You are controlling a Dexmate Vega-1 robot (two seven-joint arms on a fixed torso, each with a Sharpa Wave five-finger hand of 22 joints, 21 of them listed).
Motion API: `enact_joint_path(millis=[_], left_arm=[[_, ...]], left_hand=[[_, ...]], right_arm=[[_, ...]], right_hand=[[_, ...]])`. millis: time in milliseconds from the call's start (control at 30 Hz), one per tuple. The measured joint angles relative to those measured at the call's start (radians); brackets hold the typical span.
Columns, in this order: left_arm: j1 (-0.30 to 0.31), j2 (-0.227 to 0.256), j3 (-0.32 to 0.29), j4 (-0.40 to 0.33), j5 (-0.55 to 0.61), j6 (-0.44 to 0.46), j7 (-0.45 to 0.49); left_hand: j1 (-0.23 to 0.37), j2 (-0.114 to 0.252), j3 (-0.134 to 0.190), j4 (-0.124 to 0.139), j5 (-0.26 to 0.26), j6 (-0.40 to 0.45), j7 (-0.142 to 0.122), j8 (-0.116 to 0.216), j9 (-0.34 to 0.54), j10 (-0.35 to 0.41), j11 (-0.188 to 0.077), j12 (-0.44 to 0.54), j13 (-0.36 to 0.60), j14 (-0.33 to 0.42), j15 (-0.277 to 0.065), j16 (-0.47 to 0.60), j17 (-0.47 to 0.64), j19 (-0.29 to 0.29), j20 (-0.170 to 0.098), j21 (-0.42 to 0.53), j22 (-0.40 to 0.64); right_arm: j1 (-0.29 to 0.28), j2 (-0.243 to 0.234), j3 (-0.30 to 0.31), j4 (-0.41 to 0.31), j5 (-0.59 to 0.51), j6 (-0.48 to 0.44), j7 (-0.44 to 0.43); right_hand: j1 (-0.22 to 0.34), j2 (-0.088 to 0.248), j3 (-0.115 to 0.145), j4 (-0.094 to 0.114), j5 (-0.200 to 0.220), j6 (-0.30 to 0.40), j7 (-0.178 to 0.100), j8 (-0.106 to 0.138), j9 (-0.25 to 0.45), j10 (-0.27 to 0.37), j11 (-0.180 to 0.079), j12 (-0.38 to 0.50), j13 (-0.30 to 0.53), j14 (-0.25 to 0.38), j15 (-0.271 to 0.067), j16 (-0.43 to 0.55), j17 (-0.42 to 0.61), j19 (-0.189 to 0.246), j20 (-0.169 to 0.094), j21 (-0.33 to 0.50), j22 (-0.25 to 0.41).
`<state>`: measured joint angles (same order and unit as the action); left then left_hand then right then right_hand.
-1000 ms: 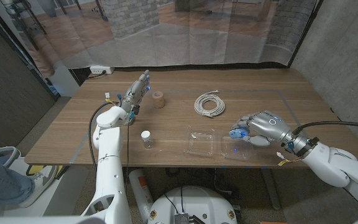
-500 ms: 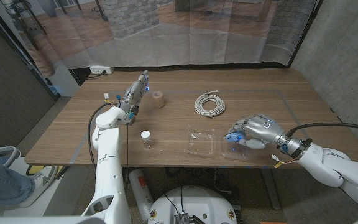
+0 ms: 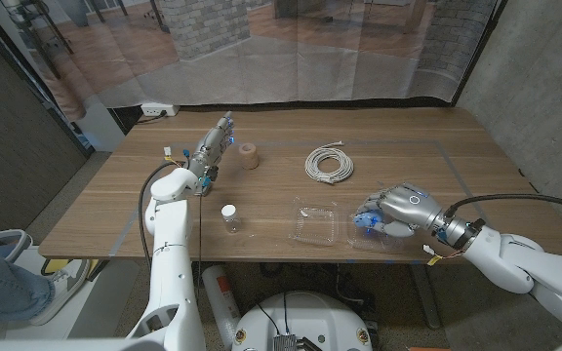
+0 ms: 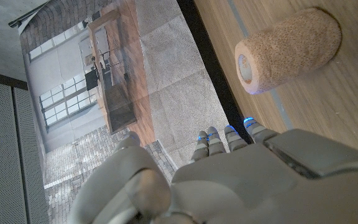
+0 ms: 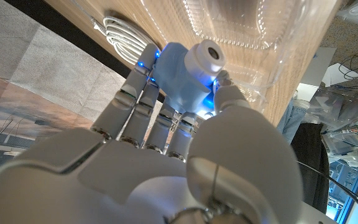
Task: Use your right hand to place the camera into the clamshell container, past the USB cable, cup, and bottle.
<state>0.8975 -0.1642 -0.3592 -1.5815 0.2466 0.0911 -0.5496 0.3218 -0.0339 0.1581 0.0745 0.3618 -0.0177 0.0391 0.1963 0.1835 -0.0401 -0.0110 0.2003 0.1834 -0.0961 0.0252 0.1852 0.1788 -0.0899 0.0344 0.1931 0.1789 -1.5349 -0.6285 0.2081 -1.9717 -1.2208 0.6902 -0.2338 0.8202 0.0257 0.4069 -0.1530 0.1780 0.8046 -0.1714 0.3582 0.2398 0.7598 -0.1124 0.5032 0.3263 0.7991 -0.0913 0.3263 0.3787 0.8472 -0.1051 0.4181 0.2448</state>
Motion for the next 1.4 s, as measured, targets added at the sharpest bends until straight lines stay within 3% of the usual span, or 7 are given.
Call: enact_joint_path(millis=[933, 1400], left_arm=[[-0.005, -0.001, -0.001, 0.012, 0.001, -0.002, 0.002], [-0.008, -0.001, 0.005, 0.015, 0.01, 0.004, 0.003]], left_hand=[[0.0, 0.0, 0.0, 0.0, 0.0, 0.0, 0.0, 0.0, 0.0, 0.0, 0.0, 0.0, 0.0, 0.0, 0.0, 0.0, 0.0, 0.0, 0.0, 0.0, 0.0], [0.0, 0.0, -0.004, 0.004, 0.0, 0.0, 0.0, 0.0, 0.0, 0.0, 0.0, 0.0, 0.0, 0.0, 0.0, 0.0, 0.0, 0.0, 0.0, 0.0, 0.0]], right_arm=[[-0.006, -0.044, -0.042, 0.028, 0.002, -0.038, 0.015], [0.0, -0.063, -0.056, 0.038, -0.004, -0.052, 0.009]], right_hand=[[-0.004, 0.004, 0.0, 0.0, -0.001, 0.0, 0.0, -0.002, 0.0, 0.0, 0.0, -0.004, 0.0, 0.003, -0.003, -0.007, 0.004, -0.007, 0.0, 0.008, 0.0], [-0.004, 0.004, 0.0, 0.0, -0.003, -0.025, -0.025, -0.04, 0.017, -0.02, -0.02, -0.027, 0.011, -0.003, 0.0, -0.02, 0.008, -0.018, 0.003, 0.019, 0.0]])
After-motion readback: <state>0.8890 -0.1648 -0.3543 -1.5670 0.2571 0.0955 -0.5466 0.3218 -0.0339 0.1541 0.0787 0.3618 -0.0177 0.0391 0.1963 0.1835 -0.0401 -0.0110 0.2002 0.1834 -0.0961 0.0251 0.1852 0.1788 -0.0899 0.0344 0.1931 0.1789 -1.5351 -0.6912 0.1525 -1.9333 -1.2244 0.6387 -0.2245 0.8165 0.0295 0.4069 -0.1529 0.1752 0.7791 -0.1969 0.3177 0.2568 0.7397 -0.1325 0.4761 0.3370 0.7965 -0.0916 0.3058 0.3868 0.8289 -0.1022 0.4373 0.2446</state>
